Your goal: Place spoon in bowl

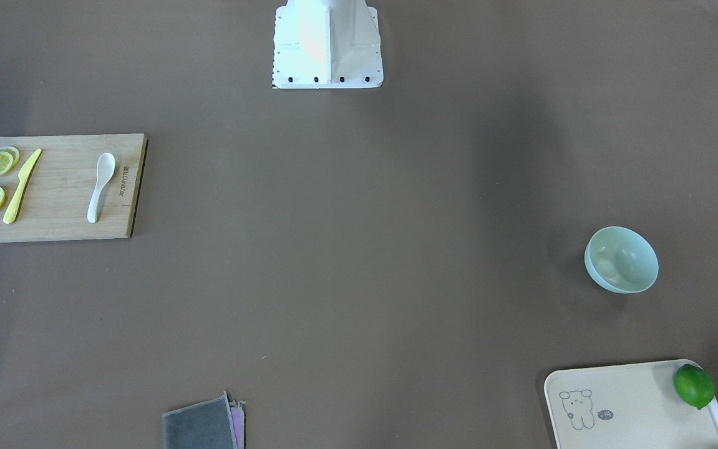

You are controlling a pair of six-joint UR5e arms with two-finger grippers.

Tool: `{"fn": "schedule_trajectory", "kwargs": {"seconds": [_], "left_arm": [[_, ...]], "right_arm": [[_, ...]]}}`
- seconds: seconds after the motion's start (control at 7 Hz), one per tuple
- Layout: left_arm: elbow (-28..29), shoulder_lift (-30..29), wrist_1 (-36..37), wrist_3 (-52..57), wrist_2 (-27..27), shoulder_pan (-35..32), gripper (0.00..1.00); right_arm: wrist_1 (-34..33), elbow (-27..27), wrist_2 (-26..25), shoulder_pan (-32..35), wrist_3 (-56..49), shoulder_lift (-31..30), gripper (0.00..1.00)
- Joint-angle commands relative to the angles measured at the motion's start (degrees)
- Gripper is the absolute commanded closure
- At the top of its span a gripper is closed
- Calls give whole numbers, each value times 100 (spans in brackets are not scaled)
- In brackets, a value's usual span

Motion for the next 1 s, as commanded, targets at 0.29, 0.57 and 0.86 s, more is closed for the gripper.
{"fn": "schedule_trajectory", "kwargs": {"seconds": [0.29,0.57,0.86], "left_arm": [[33,38,-240,-8,4,0,2],[68,21,-249,1,4,0,2],[50,12,-266,10,4,0,2]], "right_arm": [[8,-18,9,-4,-13,4,0],[8,-27,0,-4,-13,109,0],[8,-44,0,-4,-13,110,0]]}}
